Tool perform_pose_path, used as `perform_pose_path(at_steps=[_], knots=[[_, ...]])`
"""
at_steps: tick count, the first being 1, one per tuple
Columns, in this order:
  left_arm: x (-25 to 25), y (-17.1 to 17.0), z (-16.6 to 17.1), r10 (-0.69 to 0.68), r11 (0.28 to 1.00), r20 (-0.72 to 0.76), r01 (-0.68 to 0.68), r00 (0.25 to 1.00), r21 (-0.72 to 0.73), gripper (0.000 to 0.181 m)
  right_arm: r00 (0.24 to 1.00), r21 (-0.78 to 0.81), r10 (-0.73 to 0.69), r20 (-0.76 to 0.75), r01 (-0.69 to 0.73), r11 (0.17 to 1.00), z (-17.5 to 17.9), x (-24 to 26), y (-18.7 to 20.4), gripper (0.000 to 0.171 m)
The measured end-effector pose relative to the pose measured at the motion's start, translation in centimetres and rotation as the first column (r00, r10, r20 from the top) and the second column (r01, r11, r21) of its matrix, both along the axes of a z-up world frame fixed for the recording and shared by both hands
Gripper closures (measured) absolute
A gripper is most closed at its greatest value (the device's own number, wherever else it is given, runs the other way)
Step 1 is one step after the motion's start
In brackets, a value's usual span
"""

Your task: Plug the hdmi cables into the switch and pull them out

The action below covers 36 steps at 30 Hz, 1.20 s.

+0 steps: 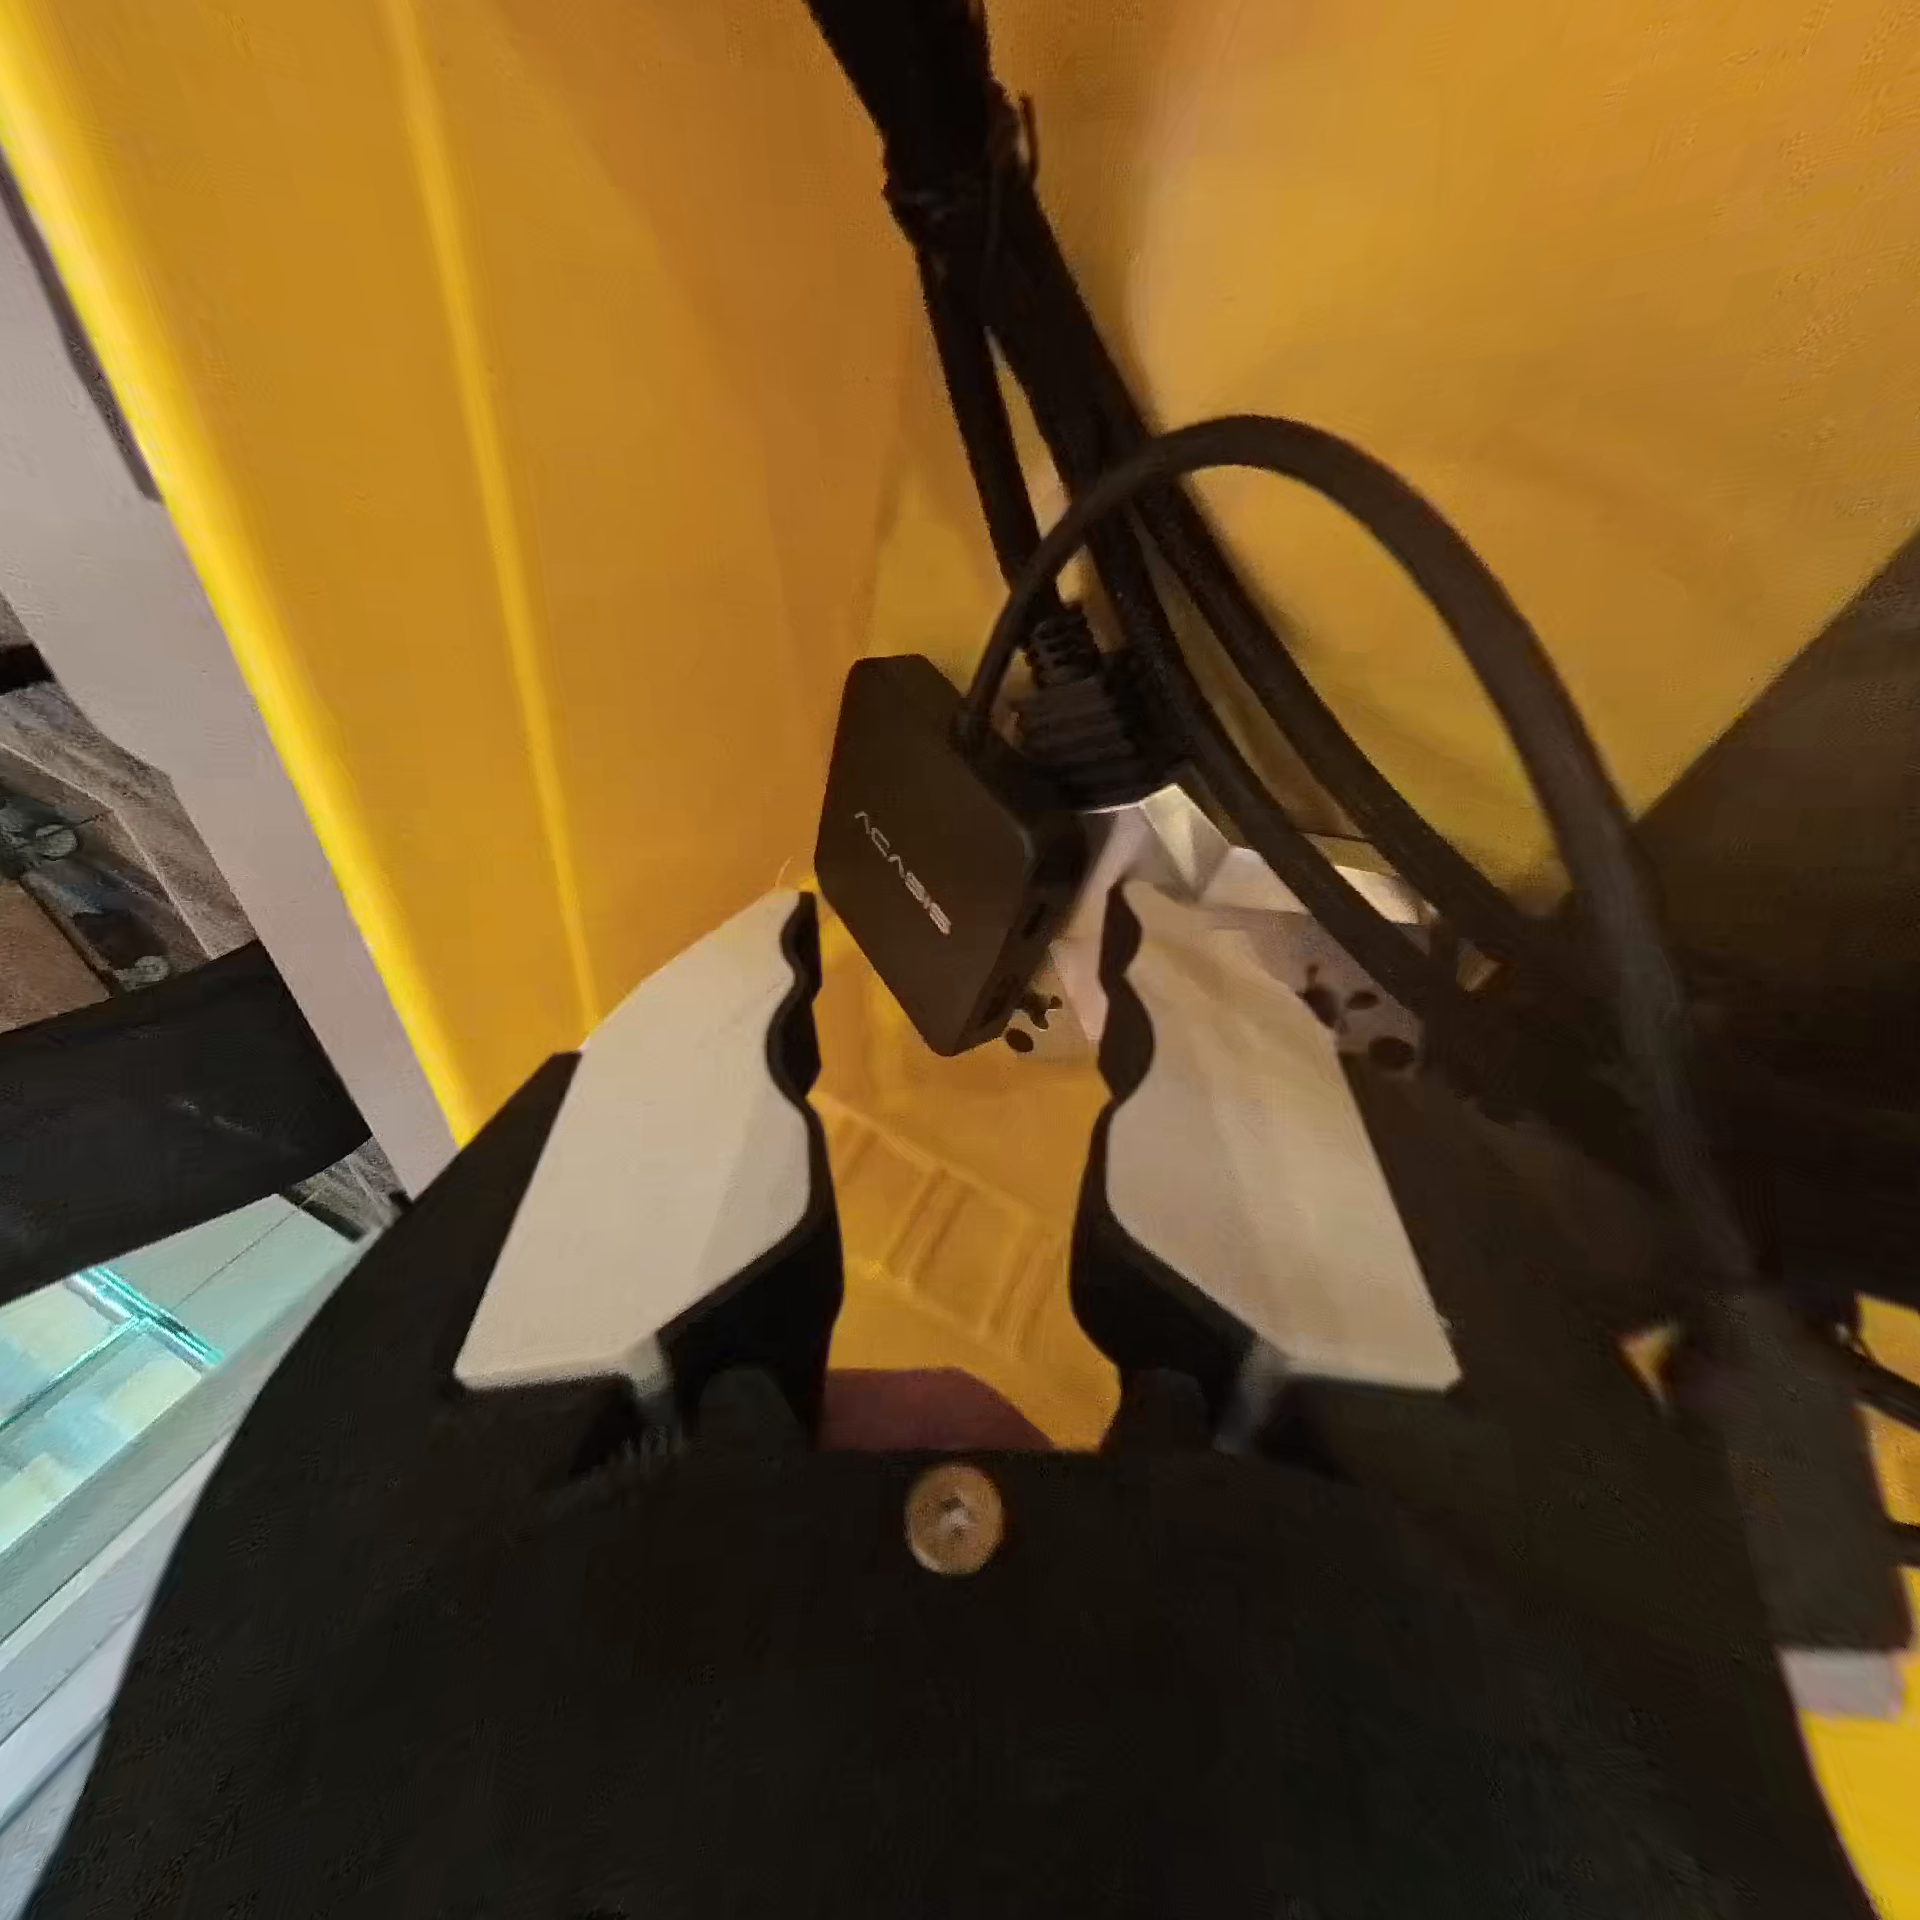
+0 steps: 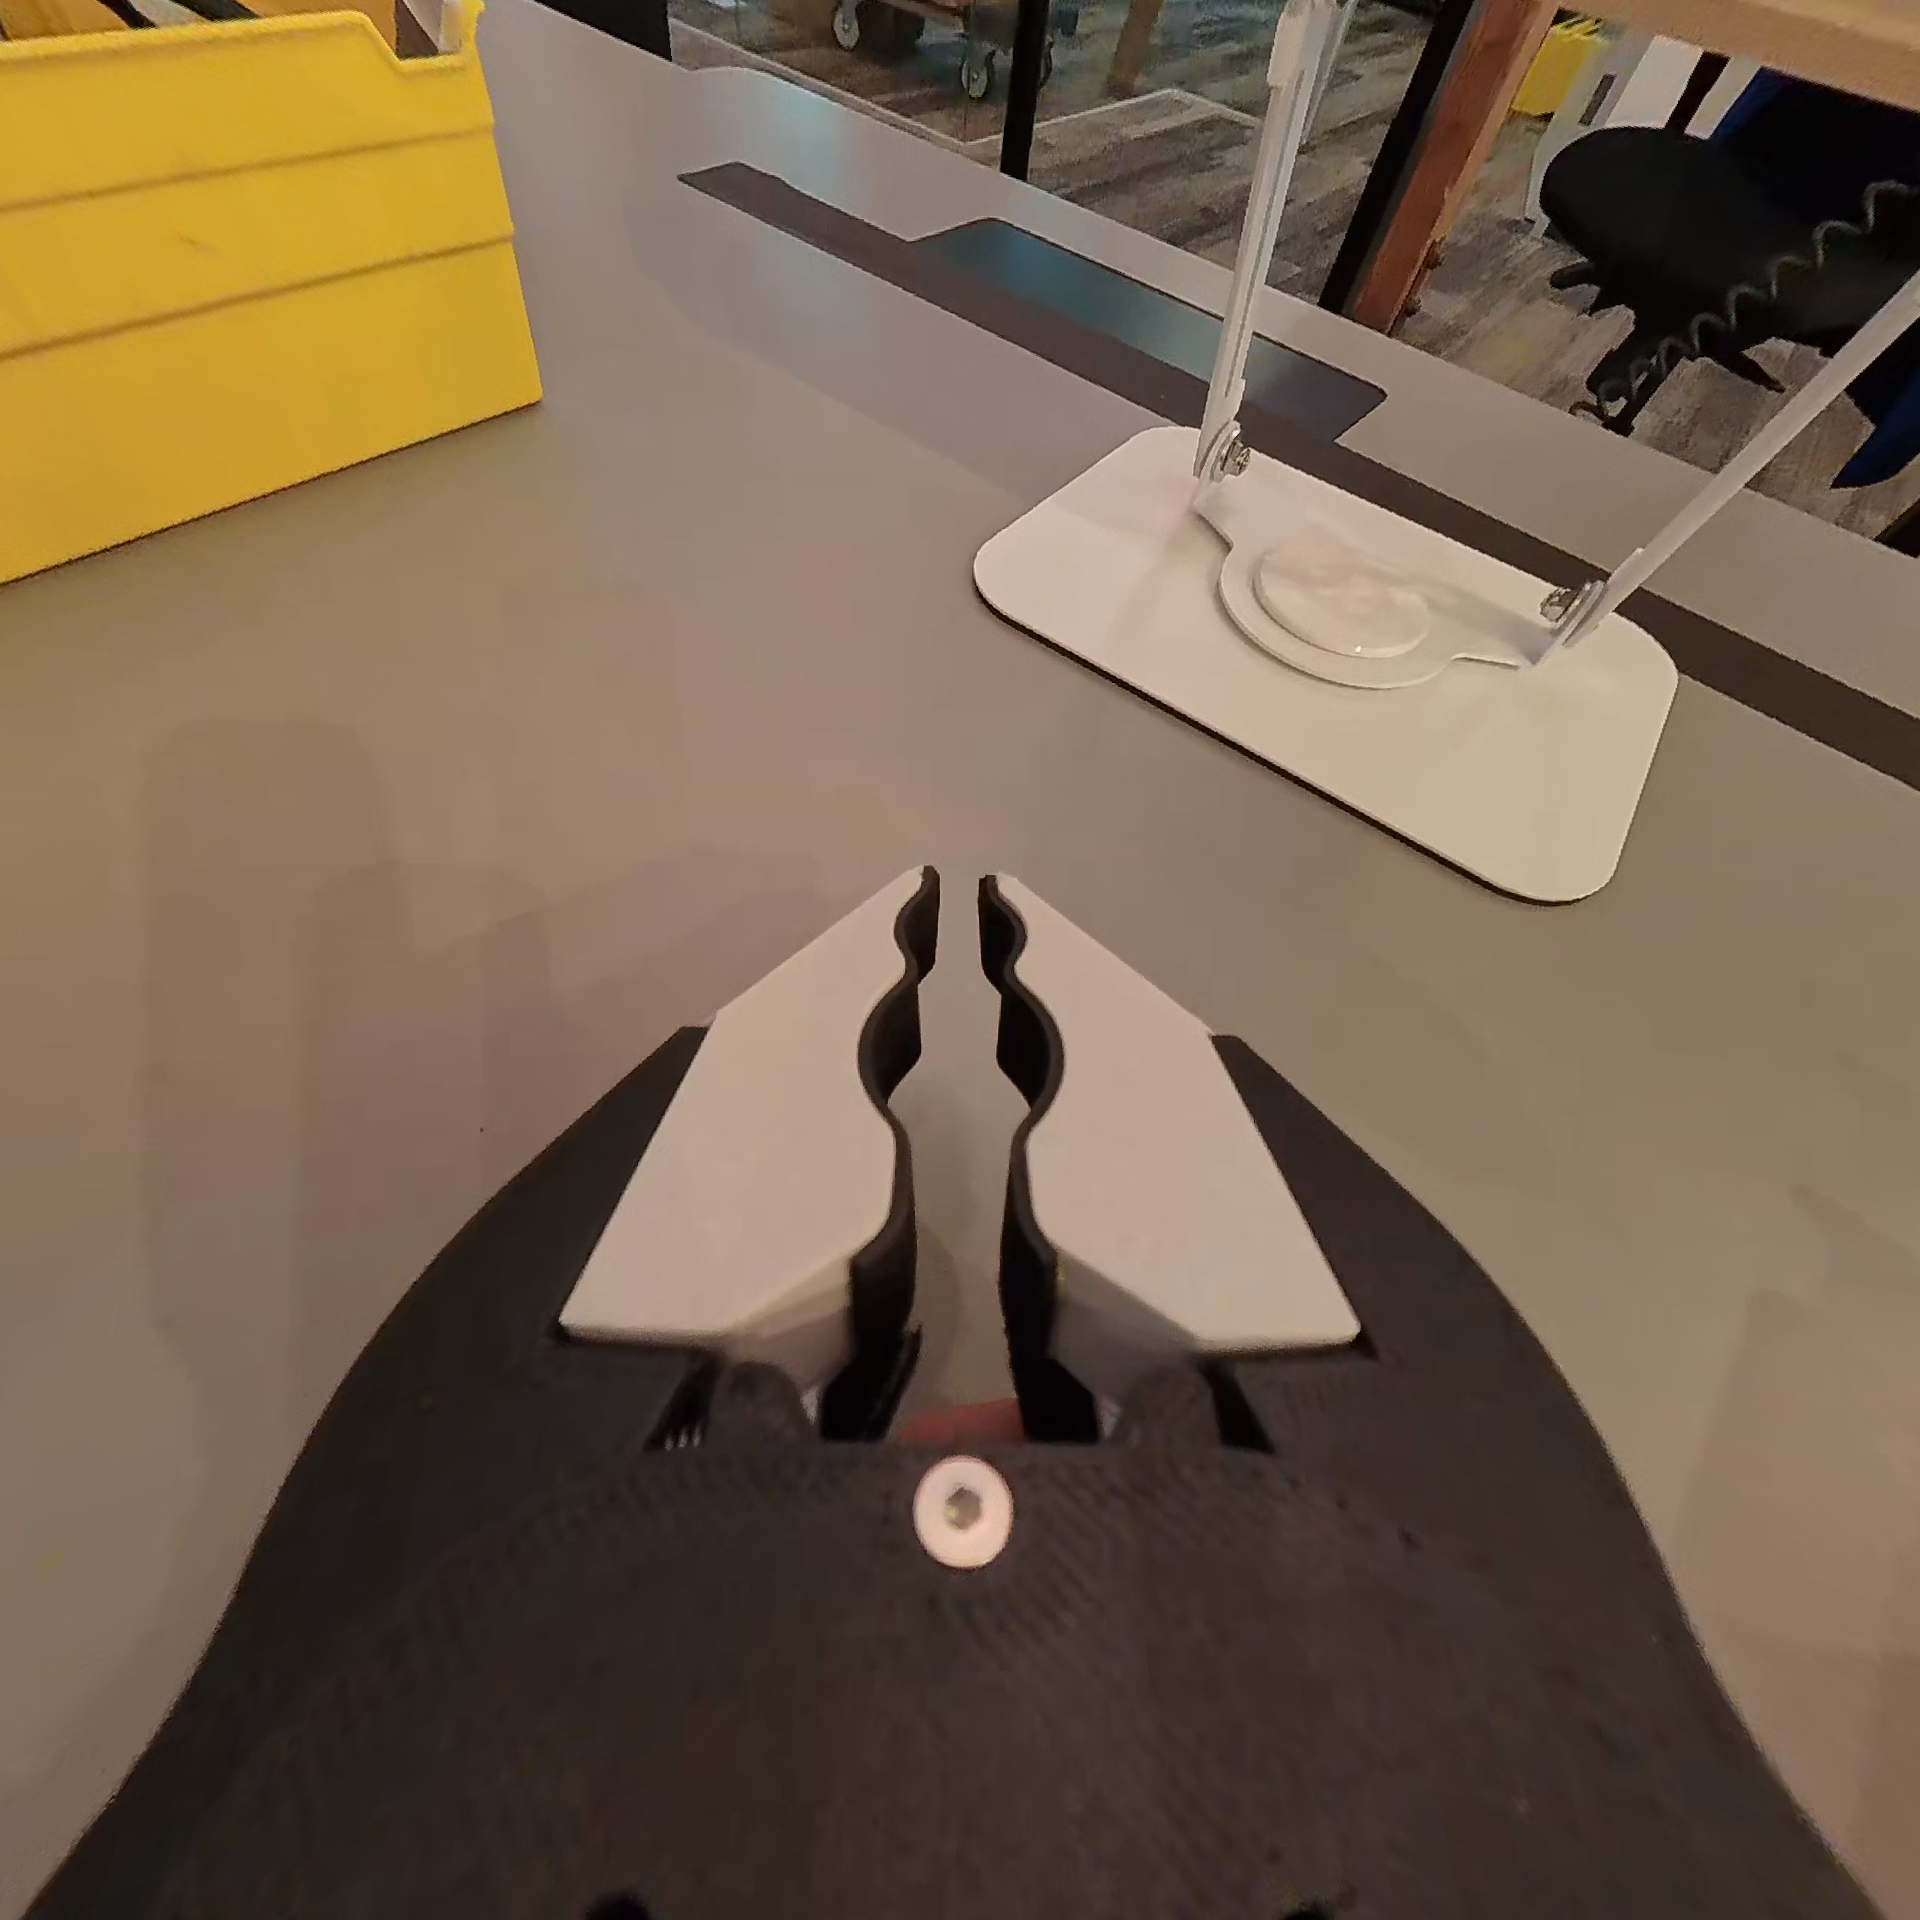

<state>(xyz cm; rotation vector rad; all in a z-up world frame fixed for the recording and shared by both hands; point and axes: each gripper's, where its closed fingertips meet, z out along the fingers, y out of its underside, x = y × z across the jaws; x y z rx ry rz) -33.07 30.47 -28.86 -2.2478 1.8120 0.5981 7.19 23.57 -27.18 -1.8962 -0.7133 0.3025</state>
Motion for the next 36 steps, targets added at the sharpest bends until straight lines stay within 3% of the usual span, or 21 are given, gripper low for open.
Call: perform_pose_path(at_steps=[5,9,15,22,28,32,36], knots=[[0.3,-0.1,-0.7,0.037,0.998,0.070,-0.033,0.997,-0.058,0.158,1.000,0.007,0.009,-0.005,-0.009,1.000,0.1,-0.2,0.0,0.166],[0.1,0.9,-0.2,0.010,0.999,0.064,-0.013,0.998,0.050,0.163,1.000,0.007,0.011,-0.015,-0.011,1.000,0.2,-0.1,-0.1,0.167],[0.3,1.3,1.9,0.008,0.989,0.169,-0.032,0.986,0.143,0.167,1.000,0.007,0.012,-0.023,-0.012,1.000,0.3,-0.2,-0.1,0.167],[-0.8,1.5,6.1,-0.004,0.958,0.227,-0.061,0.974,0.279,0.168,1.000,0.015,0.017,-0.022,-0.017,1.000,0.7,-0.4,-0.1,0.168],[-1.6,0.6,12.9,-0.027,0.887,0.248,-0.091,0.968,0.452,0.168,1.000,0.057,0.014,-0.002,-0.014,0.998,2.1,-0.2,-0.1,0.167],[3.2,-1.8,18.4,-0.116,0.838,0.297,-0.067,0.948,0.541,0.168,1.000,0.107,-0.001,-0.023,0.003,0.994,4.6,0.5,0.0,0.166],[12.7,-5.4,19.5,-0.249,0.814,0.263,0.055,0.932,0.579,0.167,0.999,0.142,-0.024,-0.044,0.030,0.989,6.7,1.8,0.2,0.166]])
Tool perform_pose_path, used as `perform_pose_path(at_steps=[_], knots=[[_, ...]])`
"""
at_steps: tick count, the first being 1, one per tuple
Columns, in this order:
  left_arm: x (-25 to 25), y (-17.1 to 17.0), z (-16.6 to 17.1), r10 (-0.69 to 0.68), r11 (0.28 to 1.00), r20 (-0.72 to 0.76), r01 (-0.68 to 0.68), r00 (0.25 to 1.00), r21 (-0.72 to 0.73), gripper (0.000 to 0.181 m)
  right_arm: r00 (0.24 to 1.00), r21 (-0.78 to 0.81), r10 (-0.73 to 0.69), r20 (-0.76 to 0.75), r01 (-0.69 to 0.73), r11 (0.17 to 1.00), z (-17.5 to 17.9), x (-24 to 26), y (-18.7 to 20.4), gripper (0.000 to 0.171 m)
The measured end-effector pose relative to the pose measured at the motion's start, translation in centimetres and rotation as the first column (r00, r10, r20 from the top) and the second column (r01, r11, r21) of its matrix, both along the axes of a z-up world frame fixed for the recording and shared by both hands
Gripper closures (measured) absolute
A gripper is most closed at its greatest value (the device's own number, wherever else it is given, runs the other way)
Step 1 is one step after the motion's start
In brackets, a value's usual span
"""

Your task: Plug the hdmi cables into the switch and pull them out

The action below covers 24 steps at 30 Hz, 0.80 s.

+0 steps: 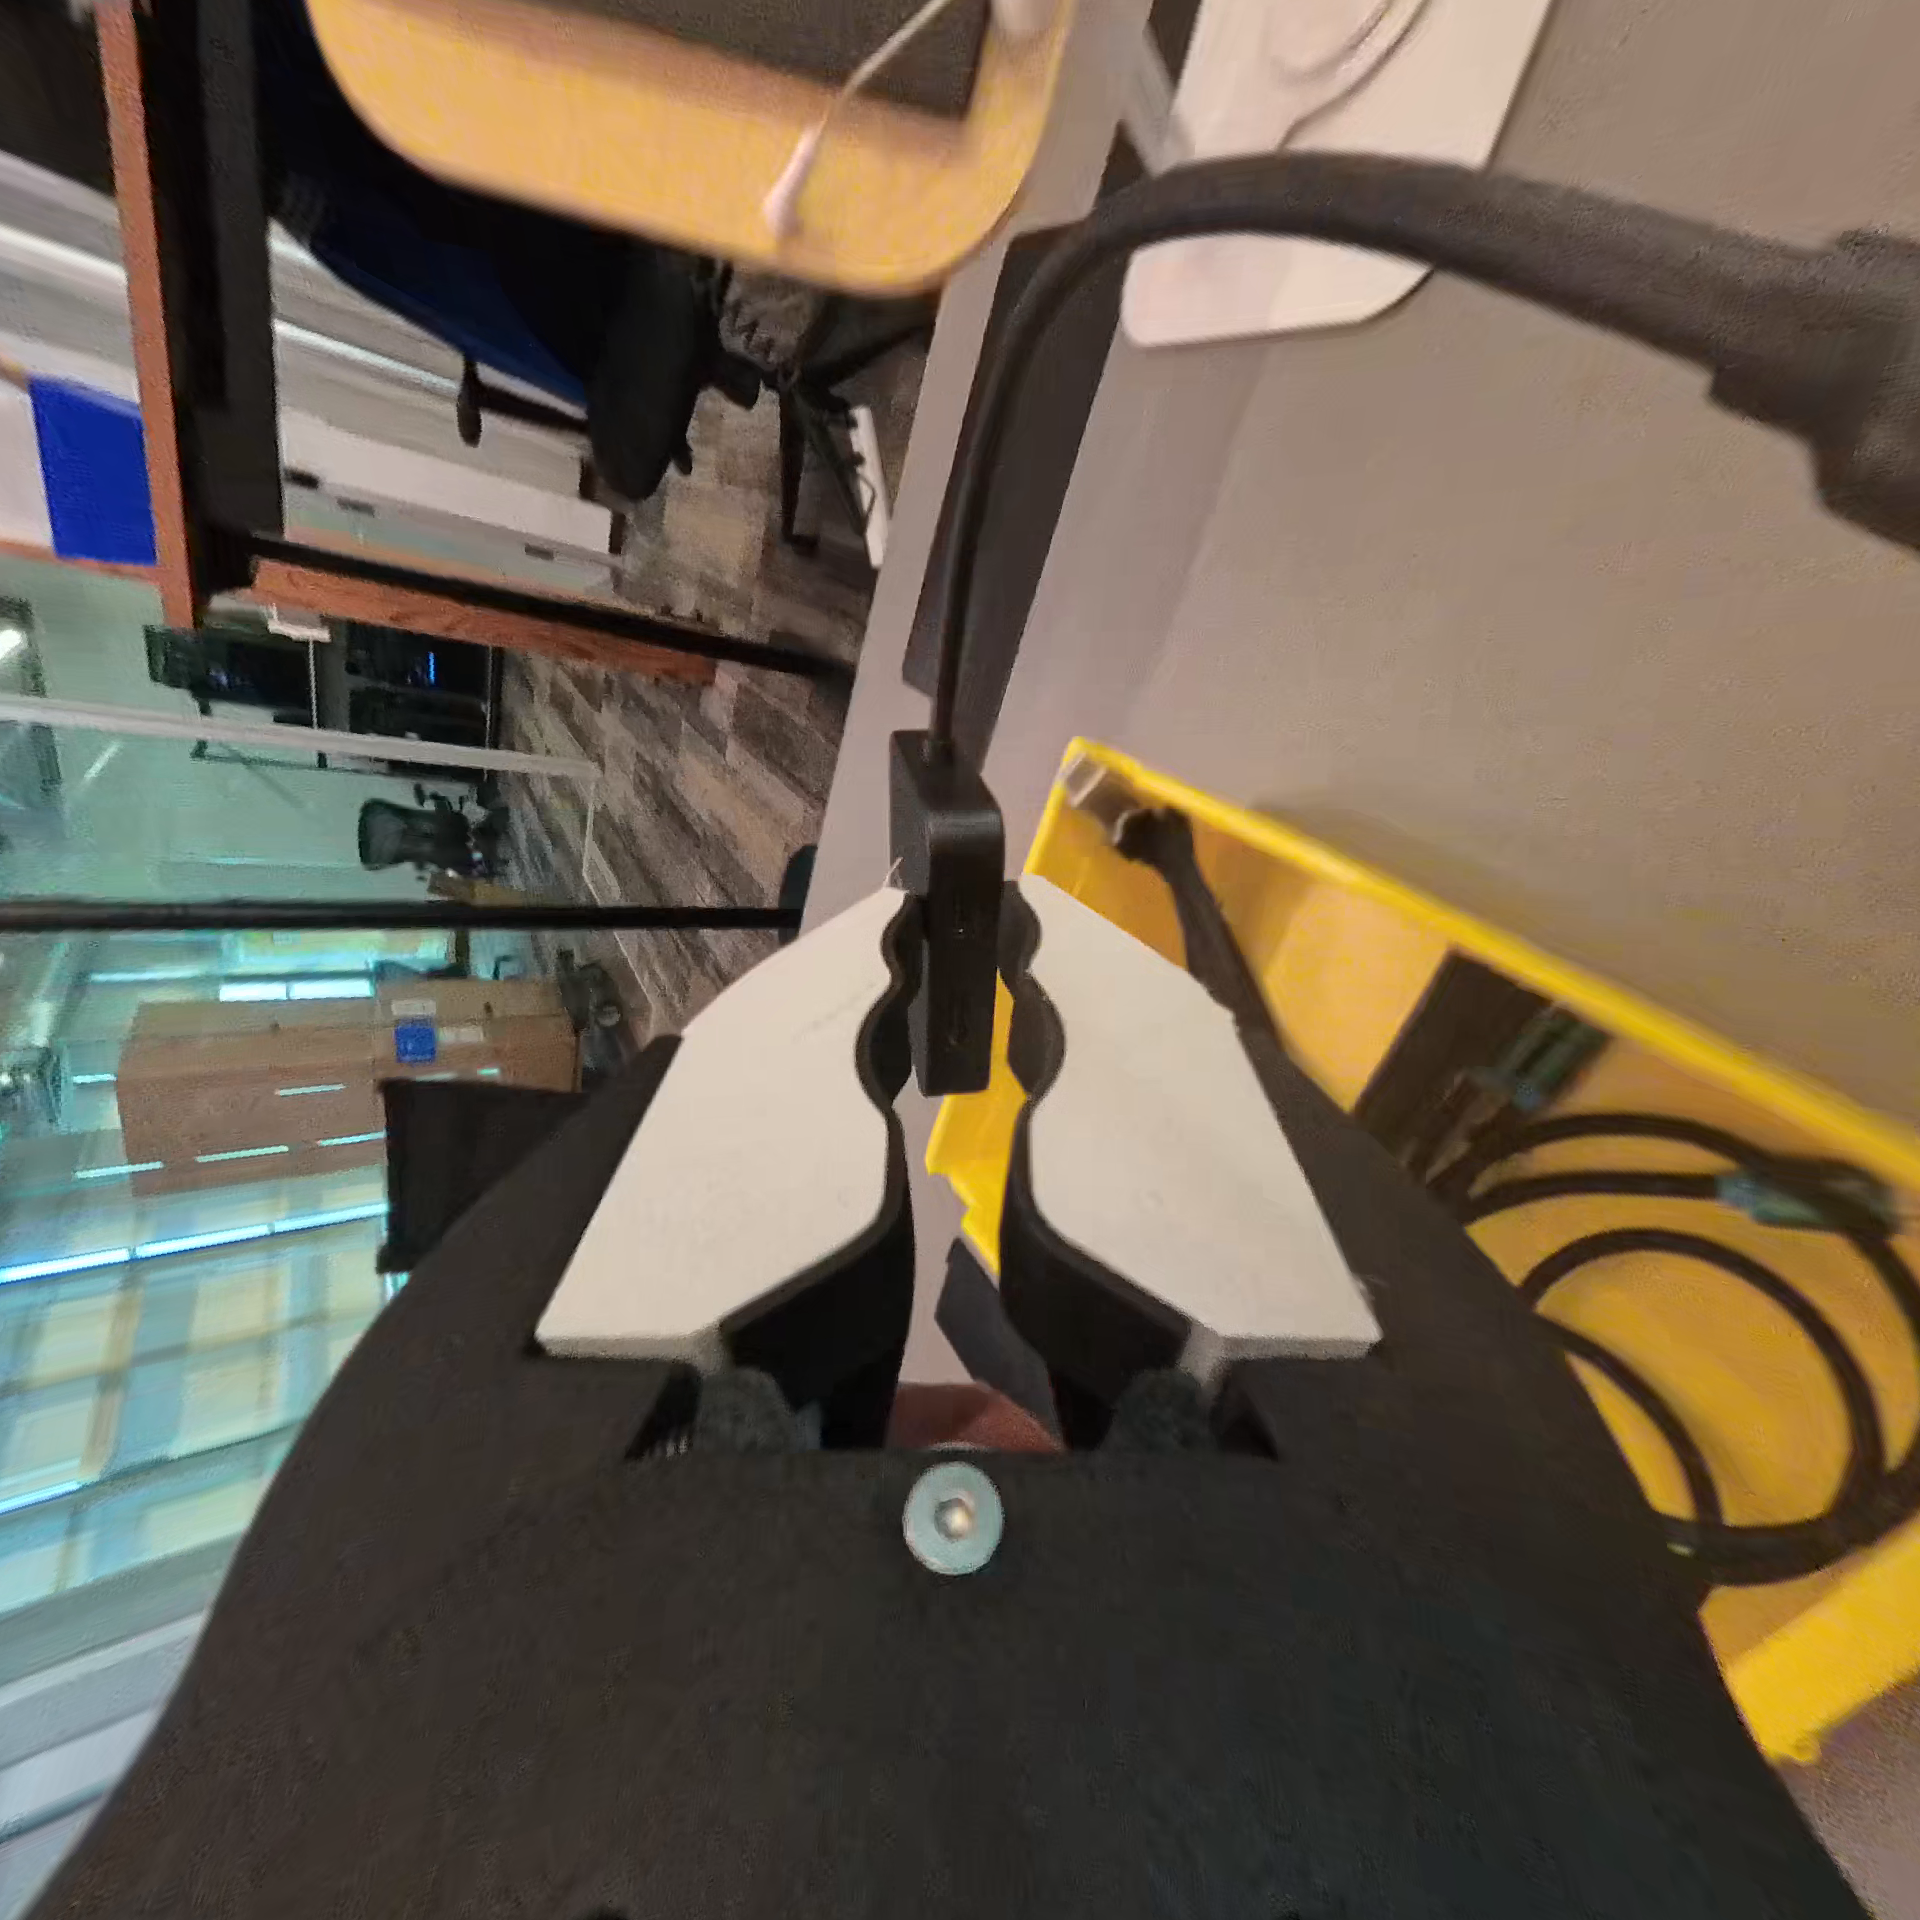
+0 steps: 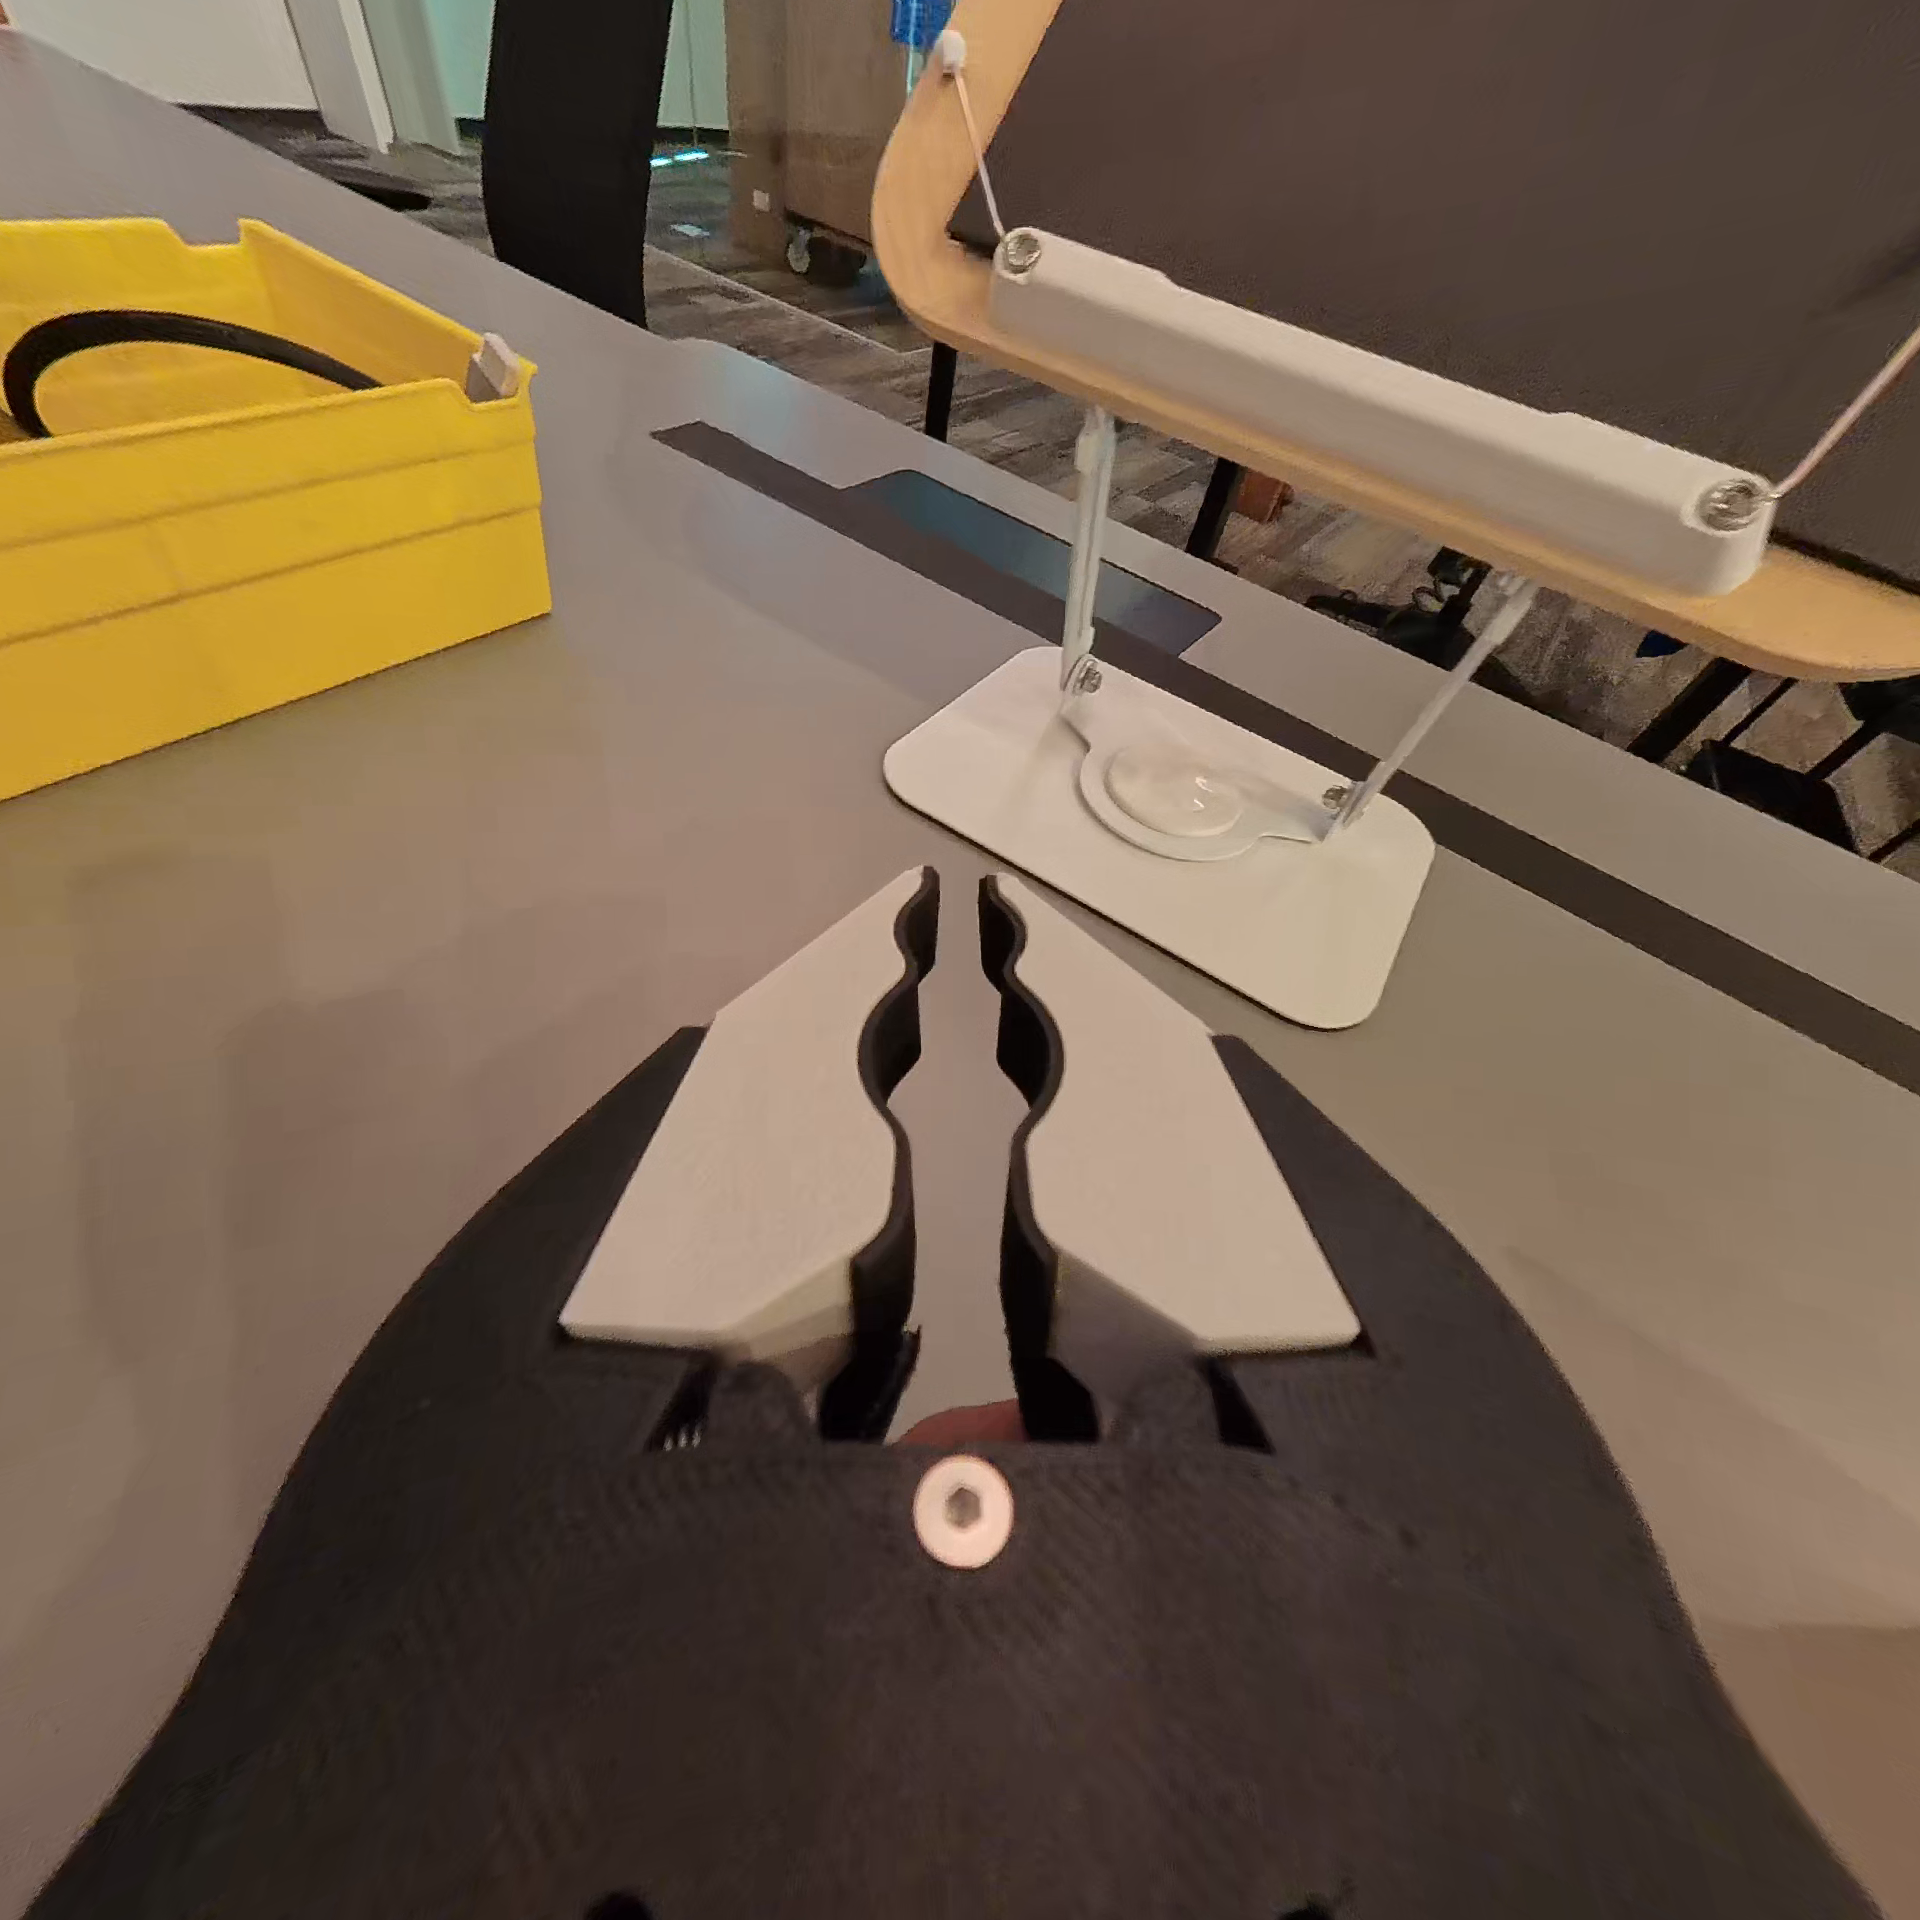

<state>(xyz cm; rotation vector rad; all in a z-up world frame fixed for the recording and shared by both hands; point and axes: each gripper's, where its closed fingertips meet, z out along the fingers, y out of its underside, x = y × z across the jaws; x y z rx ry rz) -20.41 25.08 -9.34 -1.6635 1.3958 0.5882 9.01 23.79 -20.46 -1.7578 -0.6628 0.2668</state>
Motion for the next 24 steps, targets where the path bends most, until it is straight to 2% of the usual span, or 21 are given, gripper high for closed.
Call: perform_pose_path(at_steps=[3,7,11,14,17,20,24], knots=[[8.1,-3.1,-2.8,-0.112,0.993,-0.051,0.109,0.992,-0.045,0.168,1.000,-0.004,-0.030,0.003,0.030,1.000,0.0,1.4,0.3,0.166],[16.8,-7.0,-9.4,-0.216,0.968,-0.077,0.204,0.973,-0.144,0.168,0.998,-0.019,-0.065,0.013,0.065,0.998,-0.9,3.3,0.6,0.166],[20.9,-8.4,-15.1,-0.236,0.961,-0.117,0.215,0.965,-0.172,0.168,0.997,-0.037,-0.078,0.008,0.079,0.996,-1.7,4.4,0.8,0.166],[21.8,-8.7,-17.5,-0.222,0.964,-0.136,0.197,0.966,-0.177,0.167,0.997,-0.050,-0.075,0.005,0.075,0.996,-2.3,4.5,0.9,0.166],[21.5,-8.9,-19.1,-0.215,0.961,-0.148,0.183,0.965,-0.205,0.165,0.998,-0.060,-0.066,0.006,0.067,0.996,-2.8,4.3,0.9,0.166],[20.6,-9.0,-19.4,-0.159,0.966,-0.119,0.130,0.980,-0.225,0.131,0.998,-0.067,-0.057,0.015,0.058,0.996,-3.3,4.0,0.9,0.166],[18.2,-10.2,-14.3,-0.130,0.966,0.020,0.132,0.991,-0.224,0.140,0.998,-0.068,-0.055,0.016,0.056,0.996,-3.3,4.2,0.8,0.166]])
